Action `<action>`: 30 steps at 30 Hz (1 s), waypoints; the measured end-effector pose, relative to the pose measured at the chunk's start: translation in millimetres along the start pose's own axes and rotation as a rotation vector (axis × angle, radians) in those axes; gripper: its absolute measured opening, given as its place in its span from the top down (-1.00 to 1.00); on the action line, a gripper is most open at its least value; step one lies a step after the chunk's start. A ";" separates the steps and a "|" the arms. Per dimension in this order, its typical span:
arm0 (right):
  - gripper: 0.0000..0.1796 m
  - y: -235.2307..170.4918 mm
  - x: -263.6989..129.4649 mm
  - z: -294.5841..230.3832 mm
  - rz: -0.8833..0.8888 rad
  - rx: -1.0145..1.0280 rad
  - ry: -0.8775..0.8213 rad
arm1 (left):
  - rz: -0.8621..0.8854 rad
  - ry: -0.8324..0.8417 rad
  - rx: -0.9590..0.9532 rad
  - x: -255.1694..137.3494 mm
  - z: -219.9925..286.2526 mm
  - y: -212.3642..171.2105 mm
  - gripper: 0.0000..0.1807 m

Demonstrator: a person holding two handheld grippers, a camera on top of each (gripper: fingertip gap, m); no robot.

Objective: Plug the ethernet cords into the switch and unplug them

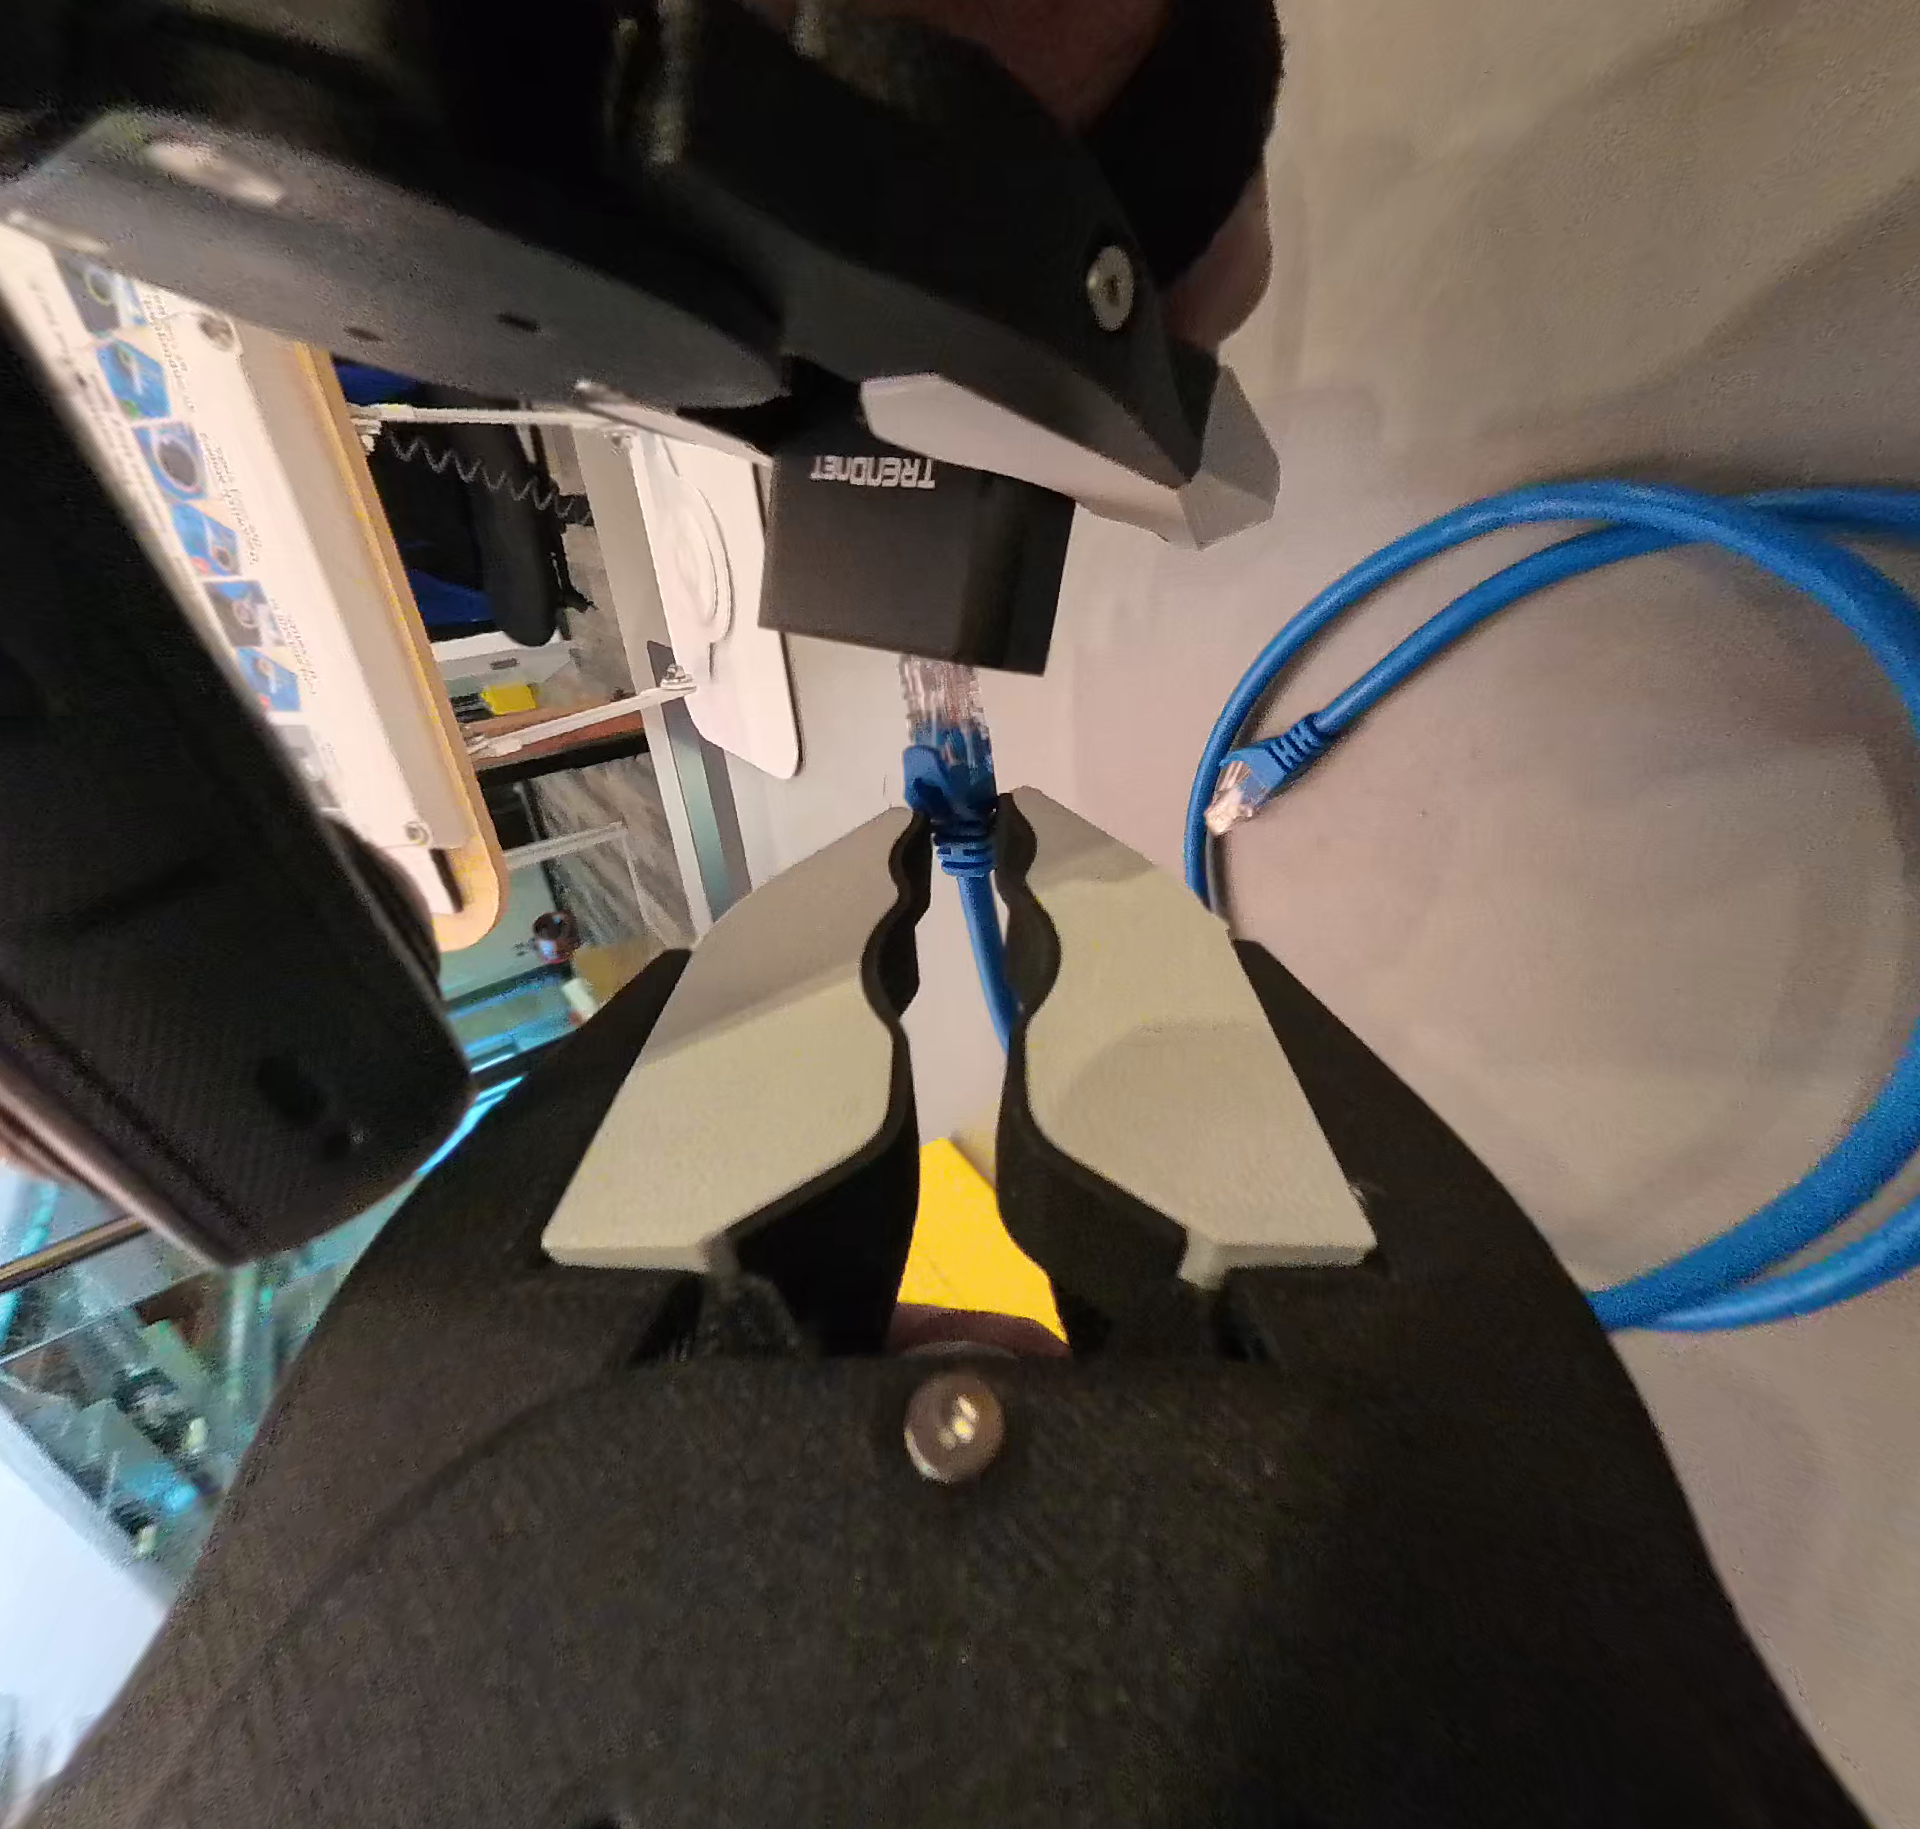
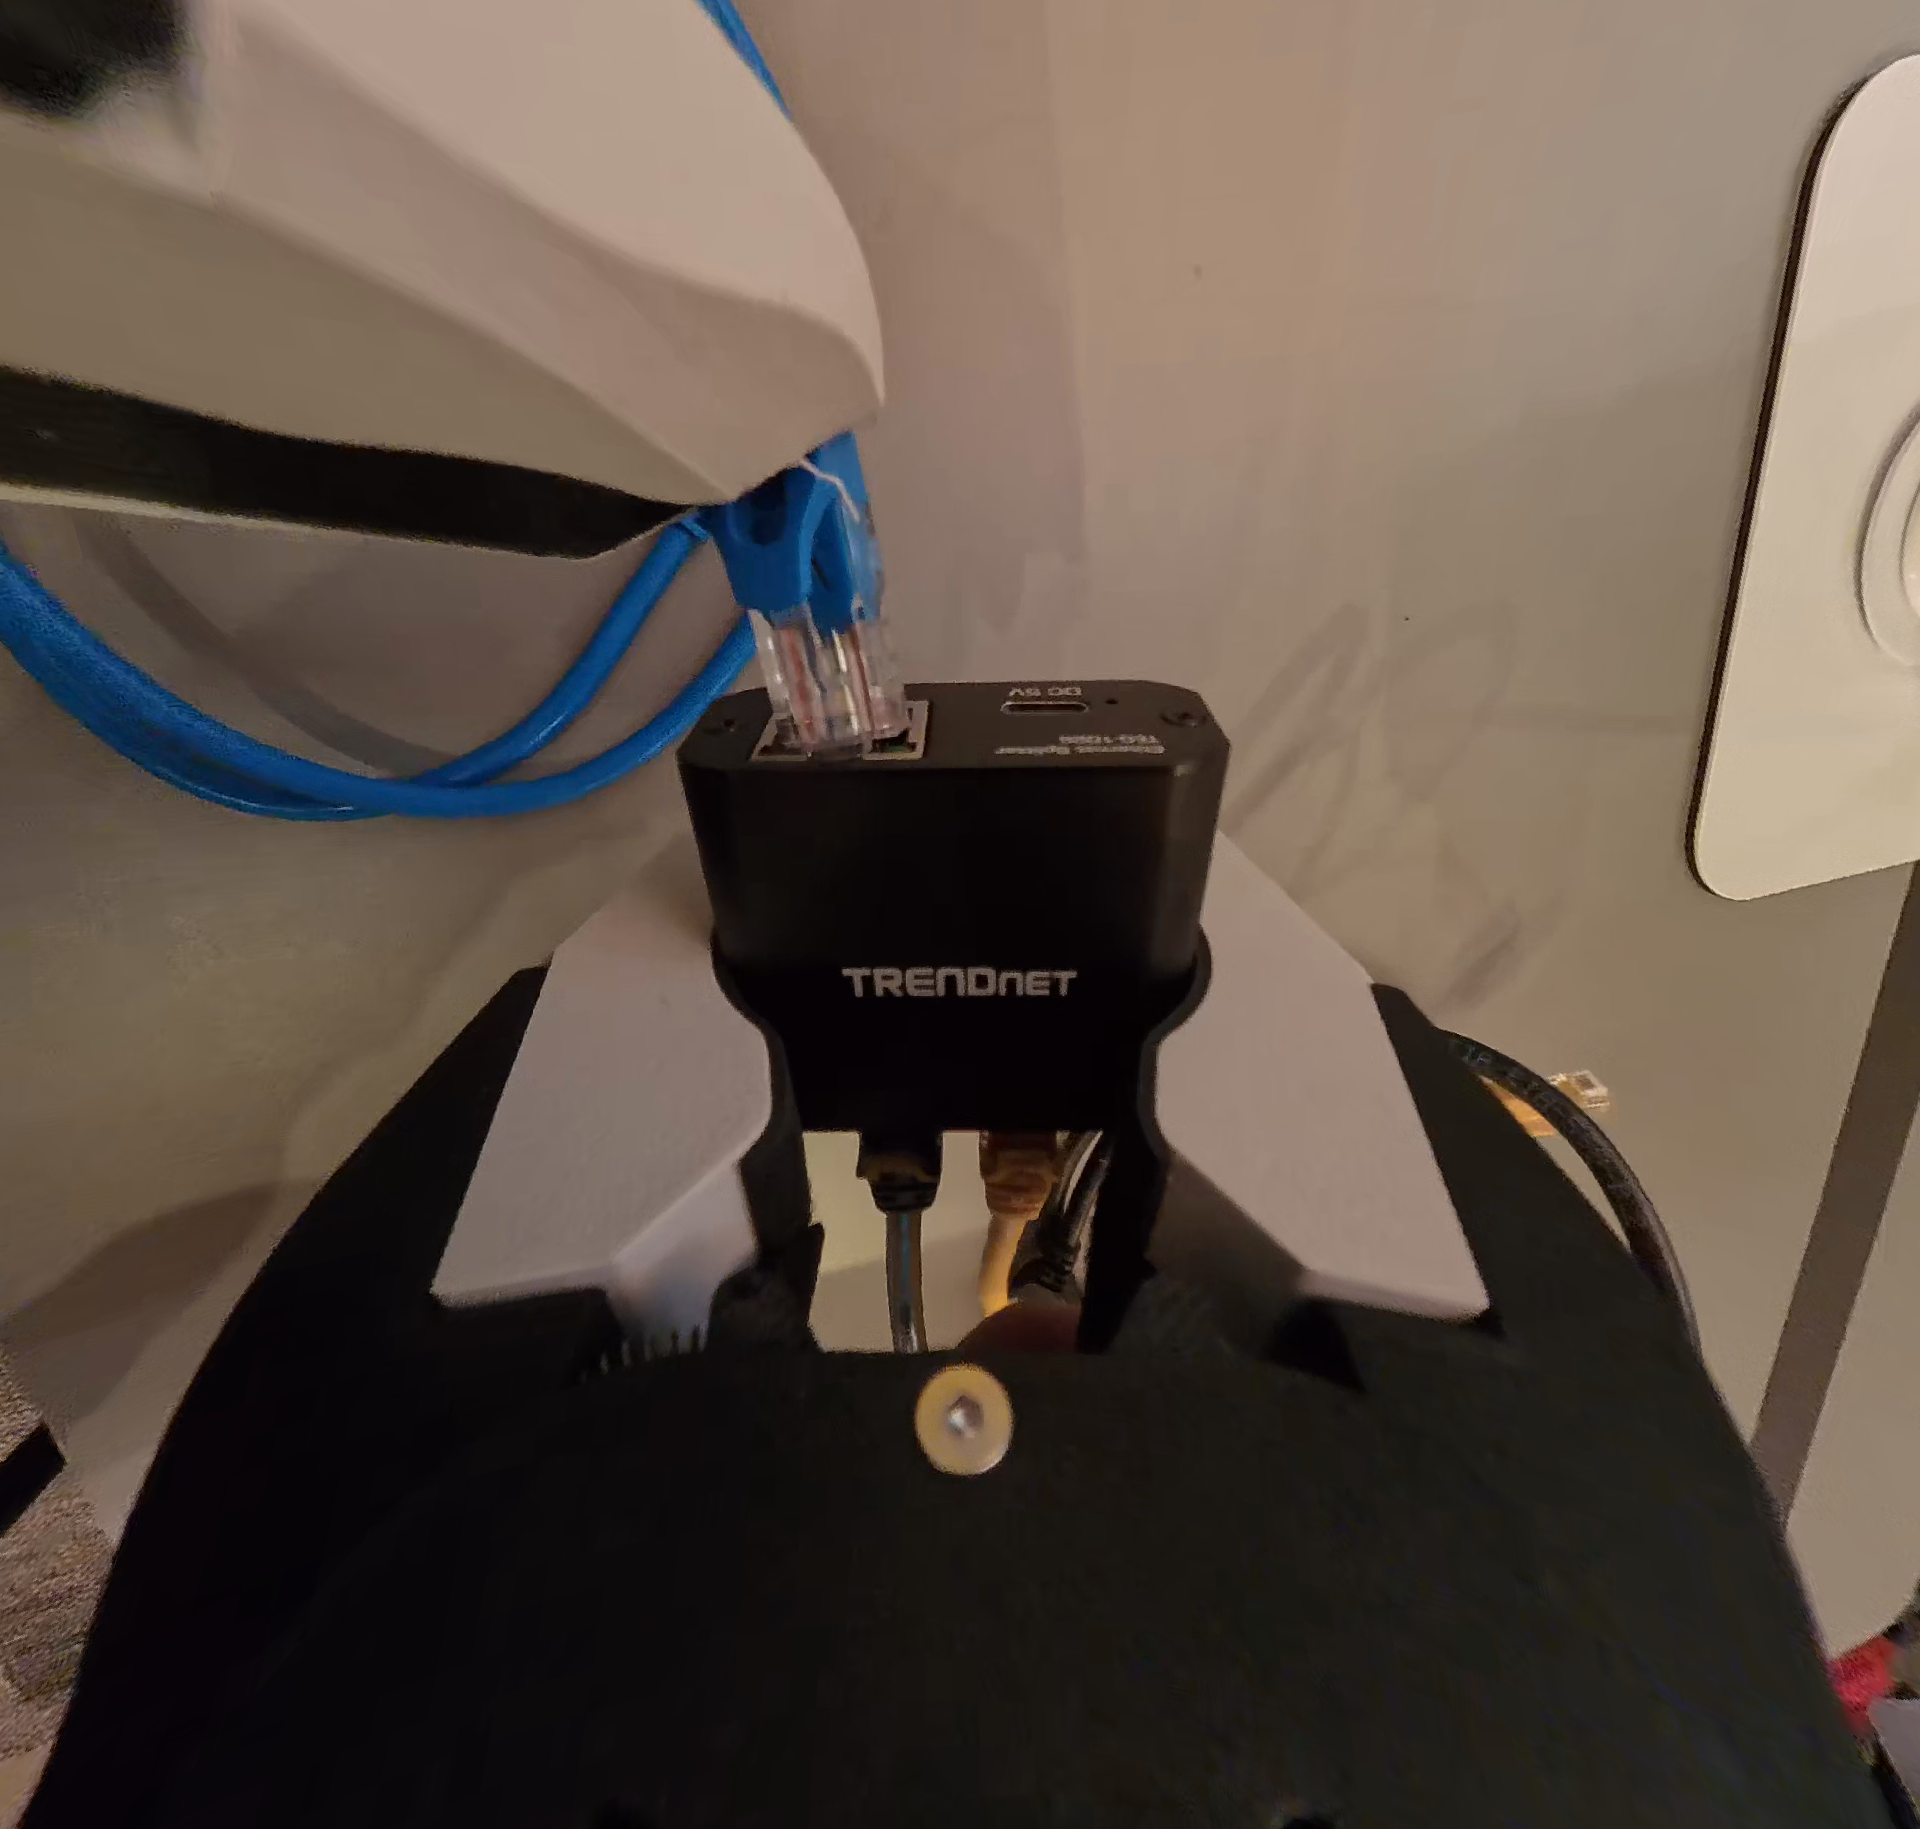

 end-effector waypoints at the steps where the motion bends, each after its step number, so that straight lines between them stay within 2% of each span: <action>1: 0.23 0.1 0.3 -0.2 -0.005 -0.008 -0.003 | -0.012 0.002 0.020 0.3 0.2 0.2 0.88; 14: 0.23 4.4 1.9 -1.4 -0.020 0.007 0.014 | -0.102 0.003 0.083 9.7 -2.5 -4.9 0.88; 30: 0.23 -1.8 10.6 -1.2 -0.164 0.017 -0.014 | -0.147 -0.017 0.094 12.7 4.7 -3.9 0.89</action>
Point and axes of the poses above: each gripper's, where its closed fingertips meet, x out along the fingers, y out of its top, z = x × y across the jaws, the point moved 4 cm from there along -x, back along the fingers, and after that the axes turned 7 degrees about -y, right-handed, at the moved point
